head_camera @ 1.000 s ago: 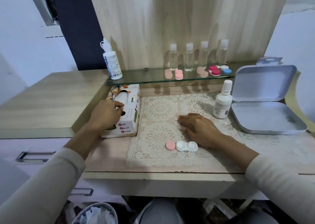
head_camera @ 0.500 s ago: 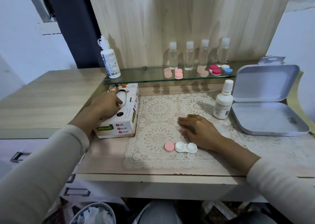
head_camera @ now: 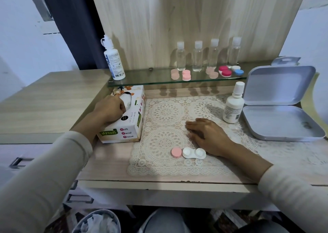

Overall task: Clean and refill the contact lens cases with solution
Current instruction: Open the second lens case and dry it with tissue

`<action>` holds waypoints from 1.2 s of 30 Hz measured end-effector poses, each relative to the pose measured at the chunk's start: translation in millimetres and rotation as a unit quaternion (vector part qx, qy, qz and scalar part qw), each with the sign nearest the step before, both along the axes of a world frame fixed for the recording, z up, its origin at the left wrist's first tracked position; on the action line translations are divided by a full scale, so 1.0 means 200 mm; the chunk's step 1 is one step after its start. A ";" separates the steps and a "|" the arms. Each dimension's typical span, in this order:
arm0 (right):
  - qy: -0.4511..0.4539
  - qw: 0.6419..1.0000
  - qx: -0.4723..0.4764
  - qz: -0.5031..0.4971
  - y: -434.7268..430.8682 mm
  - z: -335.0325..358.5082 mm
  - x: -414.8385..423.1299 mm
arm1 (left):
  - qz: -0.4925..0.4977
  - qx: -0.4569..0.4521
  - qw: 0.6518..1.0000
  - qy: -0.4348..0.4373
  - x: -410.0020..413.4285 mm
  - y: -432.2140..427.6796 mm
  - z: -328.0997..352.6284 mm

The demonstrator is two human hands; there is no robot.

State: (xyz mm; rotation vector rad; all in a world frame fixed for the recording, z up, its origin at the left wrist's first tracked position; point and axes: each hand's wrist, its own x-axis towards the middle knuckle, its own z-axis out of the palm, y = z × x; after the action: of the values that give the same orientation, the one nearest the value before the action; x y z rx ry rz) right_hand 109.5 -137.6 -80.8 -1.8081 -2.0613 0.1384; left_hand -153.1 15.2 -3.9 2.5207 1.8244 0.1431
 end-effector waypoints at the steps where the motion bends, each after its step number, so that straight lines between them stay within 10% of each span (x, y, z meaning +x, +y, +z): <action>1: 0.001 1.000 0.000 0.001 0.00 0.00 0.00 | 0.002 -0.001 1.000 -0.009 0.00 0.00 0.00; 16: 0.019 1.000 0.007 0.003 -0.01 0.01 -0.01 | -0.034 0.184 0.932 -0.312 0.03 -0.10 0.18; 29: 0.220 0.974 -0.016 -0.056 -0.07 0.18 -0.01 | -0.175 0.109 0.890 -0.406 0.28 -0.44 0.34; 36: 0.673 0.725 -0.143 0.028 -0.14 0.32 -0.14 | -0.268 0.092 0.908 -0.308 0.45 -0.64 0.10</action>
State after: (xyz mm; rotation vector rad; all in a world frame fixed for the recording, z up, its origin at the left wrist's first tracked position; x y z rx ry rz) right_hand 81.9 -166.0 -17.0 -1.0511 -0.9784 1.3780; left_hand -62.3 -112.6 16.5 2.5544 0.8914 0.9911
